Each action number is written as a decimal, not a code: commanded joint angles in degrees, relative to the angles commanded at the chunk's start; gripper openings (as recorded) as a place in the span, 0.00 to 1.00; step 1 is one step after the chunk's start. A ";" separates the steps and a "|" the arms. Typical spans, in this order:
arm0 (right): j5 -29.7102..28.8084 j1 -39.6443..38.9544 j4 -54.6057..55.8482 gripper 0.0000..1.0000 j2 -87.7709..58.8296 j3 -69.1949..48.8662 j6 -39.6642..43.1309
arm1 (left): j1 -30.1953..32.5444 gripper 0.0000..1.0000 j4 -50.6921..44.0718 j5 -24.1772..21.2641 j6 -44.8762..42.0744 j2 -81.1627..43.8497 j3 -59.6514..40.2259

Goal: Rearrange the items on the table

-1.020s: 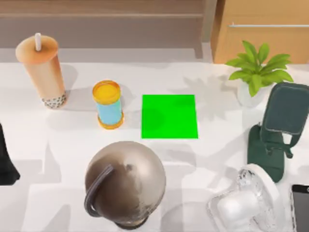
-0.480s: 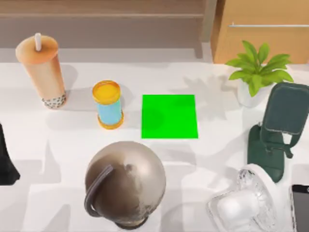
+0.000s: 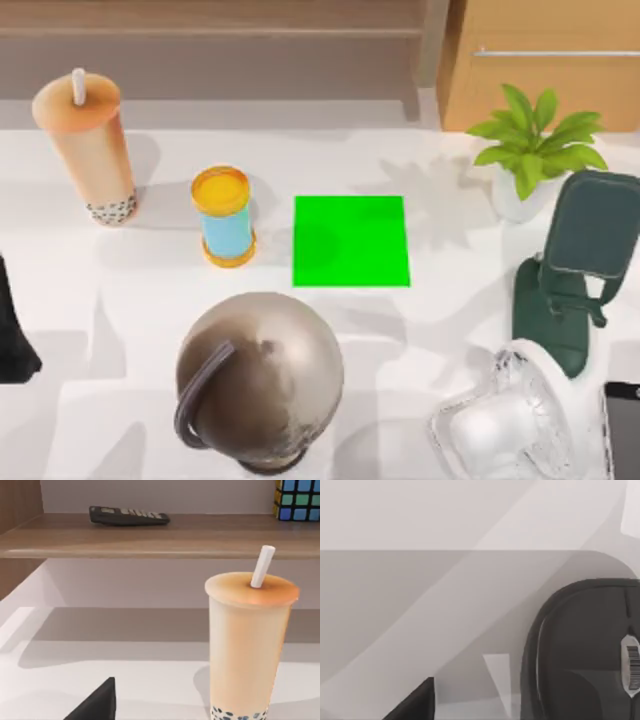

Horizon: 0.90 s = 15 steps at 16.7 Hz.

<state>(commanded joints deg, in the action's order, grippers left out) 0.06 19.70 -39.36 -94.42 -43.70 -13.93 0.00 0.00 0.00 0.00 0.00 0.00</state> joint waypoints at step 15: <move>0.00 0.00 0.00 0.00 0.00 0.00 0.00 | 0.00 1.00 0.00 0.00 0.00 0.00 0.00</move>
<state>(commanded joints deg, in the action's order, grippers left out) 0.06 19.70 -39.36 -94.42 -43.70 -13.93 0.00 0.00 0.00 0.00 0.00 0.00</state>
